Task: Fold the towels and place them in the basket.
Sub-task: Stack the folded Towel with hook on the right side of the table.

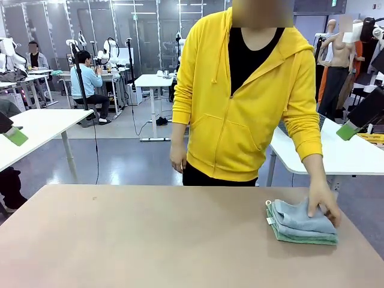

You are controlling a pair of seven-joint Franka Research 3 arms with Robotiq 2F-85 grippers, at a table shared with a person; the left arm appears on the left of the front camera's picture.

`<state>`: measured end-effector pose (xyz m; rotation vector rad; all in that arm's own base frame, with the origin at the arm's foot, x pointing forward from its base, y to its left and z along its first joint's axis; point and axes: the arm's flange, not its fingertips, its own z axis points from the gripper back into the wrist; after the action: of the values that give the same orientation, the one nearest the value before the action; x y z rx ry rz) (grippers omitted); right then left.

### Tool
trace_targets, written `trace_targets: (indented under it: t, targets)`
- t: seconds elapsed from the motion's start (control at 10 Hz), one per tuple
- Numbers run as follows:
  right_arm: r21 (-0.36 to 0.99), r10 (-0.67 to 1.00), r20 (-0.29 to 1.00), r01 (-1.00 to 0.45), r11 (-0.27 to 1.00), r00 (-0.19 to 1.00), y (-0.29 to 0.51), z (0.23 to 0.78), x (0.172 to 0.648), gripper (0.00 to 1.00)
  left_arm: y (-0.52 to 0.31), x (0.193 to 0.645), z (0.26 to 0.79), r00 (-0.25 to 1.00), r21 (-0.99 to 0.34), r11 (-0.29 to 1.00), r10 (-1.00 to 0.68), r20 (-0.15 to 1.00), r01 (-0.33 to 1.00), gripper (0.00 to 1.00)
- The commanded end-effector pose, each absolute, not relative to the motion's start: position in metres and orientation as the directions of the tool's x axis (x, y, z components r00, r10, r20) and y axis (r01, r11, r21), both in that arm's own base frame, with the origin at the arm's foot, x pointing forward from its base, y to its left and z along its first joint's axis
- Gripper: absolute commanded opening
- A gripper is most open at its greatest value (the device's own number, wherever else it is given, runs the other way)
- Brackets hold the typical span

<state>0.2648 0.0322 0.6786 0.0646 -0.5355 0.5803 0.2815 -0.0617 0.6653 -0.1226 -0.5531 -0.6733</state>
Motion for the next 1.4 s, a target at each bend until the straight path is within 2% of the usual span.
trace_targets:
  t: [0.0, 0.2, 0.5, 0.6, 1.3]
  targets:
    - [-0.079, 0.476, 0.480, -0.503, 0.860, 0.737, 0.033, 0.681, 0.262, 1.00, -0.059, 0.275, 0.661, 0.629, 0.098, 0.782, -0.563, 0.537, 0.616, 1.00]
    - [-0.013, 0.490, 0.386, -0.526, 0.850, 0.782, 0.037, 0.685, 0.261, 1.00, -0.056, 0.271, 0.656, 0.605, 0.123, 0.779, -0.565, 0.561, 0.615, 1.00]
    - [0.000, 0.484, 0.357, -0.518, 0.855, 0.799, 0.043, 0.682, 0.265, 1.00, -0.052, 0.267, 0.649, 0.622, 0.081, 0.792, -0.534, 0.572, 0.605, 1.00]
    - [-0.032, 0.514, 0.391, -0.547, 0.837, 0.764, 0.036, 0.678, 0.259, 1.00, -0.057, 0.270, 0.659, 0.627, 0.083, 0.785, -0.549, 0.552, 0.614, 1.00]
    - [-0.032, 0.514, 0.391, -0.547, 0.837, 0.764, 0.036, 0.678, 0.259, 1.00, -0.057, 0.270, 0.659, 0.627, 0.083, 0.785, -0.549, 0.552, 0.614, 1.00]
